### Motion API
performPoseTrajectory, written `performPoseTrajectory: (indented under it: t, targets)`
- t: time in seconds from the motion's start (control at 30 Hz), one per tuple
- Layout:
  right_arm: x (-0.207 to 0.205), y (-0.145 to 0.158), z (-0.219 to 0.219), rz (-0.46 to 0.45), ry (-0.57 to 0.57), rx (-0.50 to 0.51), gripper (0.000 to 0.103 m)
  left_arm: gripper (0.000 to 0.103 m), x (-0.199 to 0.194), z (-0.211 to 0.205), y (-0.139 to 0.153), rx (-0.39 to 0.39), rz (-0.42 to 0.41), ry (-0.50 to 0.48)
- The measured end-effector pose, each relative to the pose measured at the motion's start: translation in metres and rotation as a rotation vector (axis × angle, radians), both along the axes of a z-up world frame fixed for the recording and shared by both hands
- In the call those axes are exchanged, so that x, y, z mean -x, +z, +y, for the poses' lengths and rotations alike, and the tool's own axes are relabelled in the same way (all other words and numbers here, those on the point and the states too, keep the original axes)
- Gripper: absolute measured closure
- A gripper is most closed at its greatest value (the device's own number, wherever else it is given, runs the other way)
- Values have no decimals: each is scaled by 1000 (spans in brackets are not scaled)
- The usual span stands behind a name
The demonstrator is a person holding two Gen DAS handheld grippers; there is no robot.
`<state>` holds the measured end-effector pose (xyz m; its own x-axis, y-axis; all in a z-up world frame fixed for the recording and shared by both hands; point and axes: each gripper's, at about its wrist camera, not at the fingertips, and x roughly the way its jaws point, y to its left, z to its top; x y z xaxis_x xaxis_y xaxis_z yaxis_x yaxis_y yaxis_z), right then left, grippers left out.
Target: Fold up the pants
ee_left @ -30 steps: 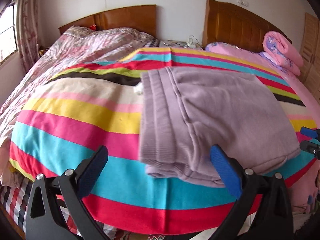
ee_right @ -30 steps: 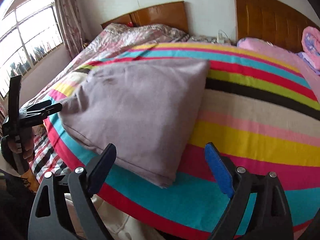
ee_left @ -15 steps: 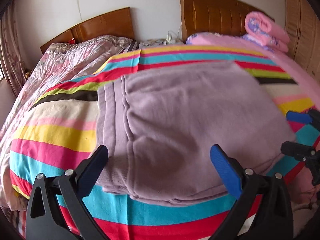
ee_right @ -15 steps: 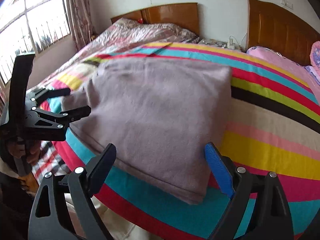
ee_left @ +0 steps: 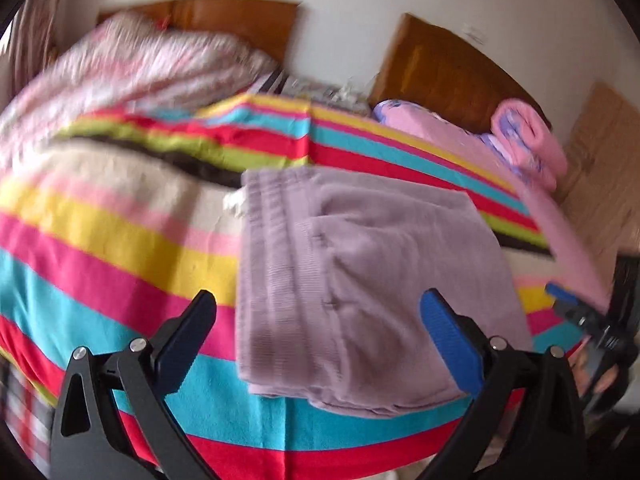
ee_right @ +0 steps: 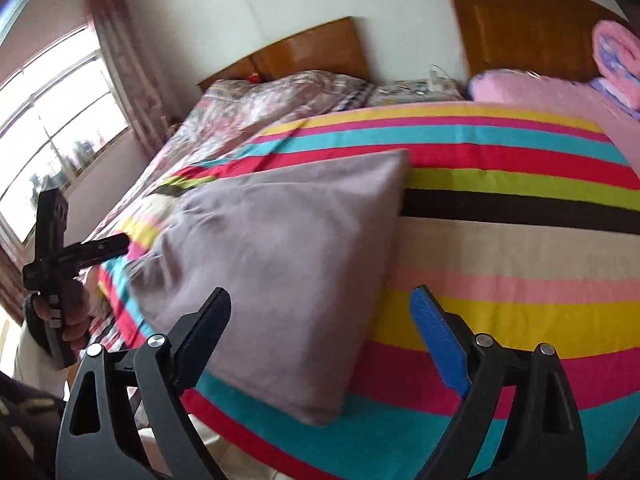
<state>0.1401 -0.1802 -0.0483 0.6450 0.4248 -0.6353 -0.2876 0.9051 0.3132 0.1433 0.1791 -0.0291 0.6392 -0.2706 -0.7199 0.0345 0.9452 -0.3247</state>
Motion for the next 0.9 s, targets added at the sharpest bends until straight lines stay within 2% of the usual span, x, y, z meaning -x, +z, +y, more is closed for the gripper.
performPoseTrajectory:
  t: [0.07,0.1,0.17,0.2,0.33,0.43,0.6,0.77,0.83,0.9]
  targets:
    - [-8,-6,-7,22,-22,-2,15,1,-13,17,-9,52,56,46]
    - [-10,-8,-8,31,-32,2,15,1,-19,19,-12,30,78,66]
    - [-12,-12,-8,42,-45,16,15,1,-25,15,-11,-54,83,101]
    - [-13,-13,-6,41,-49,24,15,1,-26,12,-9,-81,67,106]
    - [-16,-9,2,25,-53,62,15,1,-29,-14,0,-267,3,138]
    - [-15,-2,26,-2,0,97,15,1,-27,-26,0,-317,-8,125]
    - [7,2,59,-43,80,151,15,1,-15,-36,3,-358,-30,115]
    - [37,7,64,-74,84,153,15,1,11,-44,16,-374,-85,130]
    - [52,14,60,-108,66,143,15,1,28,-49,26,-369,-141,159]
    - [75,24,54,-181,30,135,15,1,47,-56,36,-344,-208,194]
